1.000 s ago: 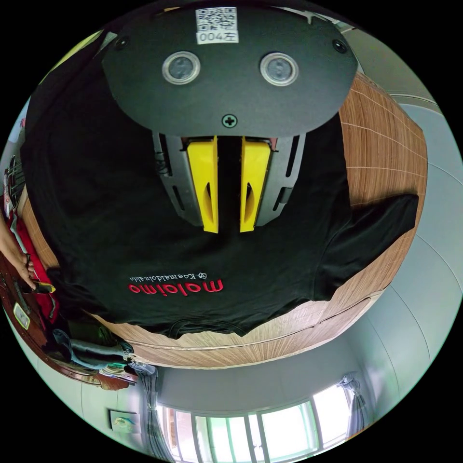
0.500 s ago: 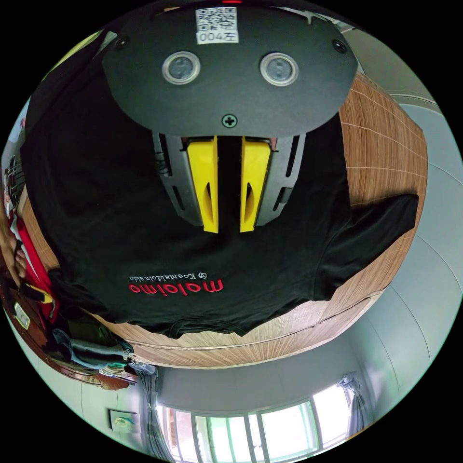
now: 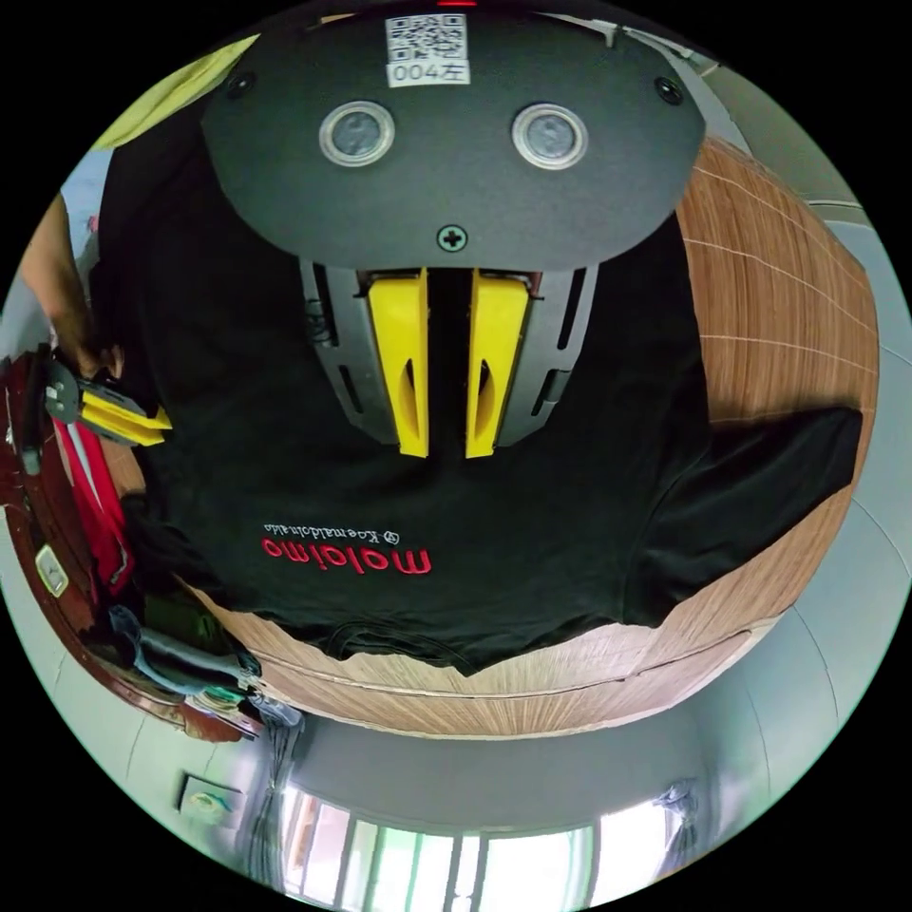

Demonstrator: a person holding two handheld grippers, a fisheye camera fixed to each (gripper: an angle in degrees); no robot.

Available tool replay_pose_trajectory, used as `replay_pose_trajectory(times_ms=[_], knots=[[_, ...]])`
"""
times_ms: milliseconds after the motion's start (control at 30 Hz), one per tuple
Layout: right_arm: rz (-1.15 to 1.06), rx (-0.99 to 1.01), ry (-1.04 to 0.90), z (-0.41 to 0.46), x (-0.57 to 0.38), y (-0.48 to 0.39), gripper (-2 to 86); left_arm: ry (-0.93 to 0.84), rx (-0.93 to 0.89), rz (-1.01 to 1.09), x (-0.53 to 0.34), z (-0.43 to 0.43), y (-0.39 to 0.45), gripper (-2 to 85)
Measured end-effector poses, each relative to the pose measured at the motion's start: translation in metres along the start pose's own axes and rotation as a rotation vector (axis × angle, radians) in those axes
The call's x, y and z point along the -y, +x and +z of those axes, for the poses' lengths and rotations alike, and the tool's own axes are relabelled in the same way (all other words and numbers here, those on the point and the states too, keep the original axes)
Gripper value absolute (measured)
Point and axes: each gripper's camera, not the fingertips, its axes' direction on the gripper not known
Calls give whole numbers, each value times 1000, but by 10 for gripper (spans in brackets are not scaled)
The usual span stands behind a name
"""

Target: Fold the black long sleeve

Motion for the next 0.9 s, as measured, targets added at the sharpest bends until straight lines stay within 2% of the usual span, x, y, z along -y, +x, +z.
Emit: replay_pose_trajectory(times_ms=[167,233,333,467,533,600,733,900], knots=[[43,71,24,15,-17,9,74,-16,-155,-97,4,9,-50,22],[17,26,26,22,-23,-2,74,-26,-266,-170,2,14,-79,19],[-13,-51,31,30,-31,-18,73,-40,-359,-138,2,8,-102,16],[-19,-73,35,38,-38,-23,73,95,-334,-198,-18,-29,-149,11],[-7,-46,37,42,-43,-18,73,175,-316,-371,-40,-46,-208,14],[-1,-30,38,45,-45,-15,73,207,-393,-492,-56,-47,-254,22],[-5,-38,38,51,-51,-15,73,188,-498,-646,-69,-31,-313,57],[-6,-43,38,54,-56,-12,73,141,-532,-684,-65,-10,-326,91]])
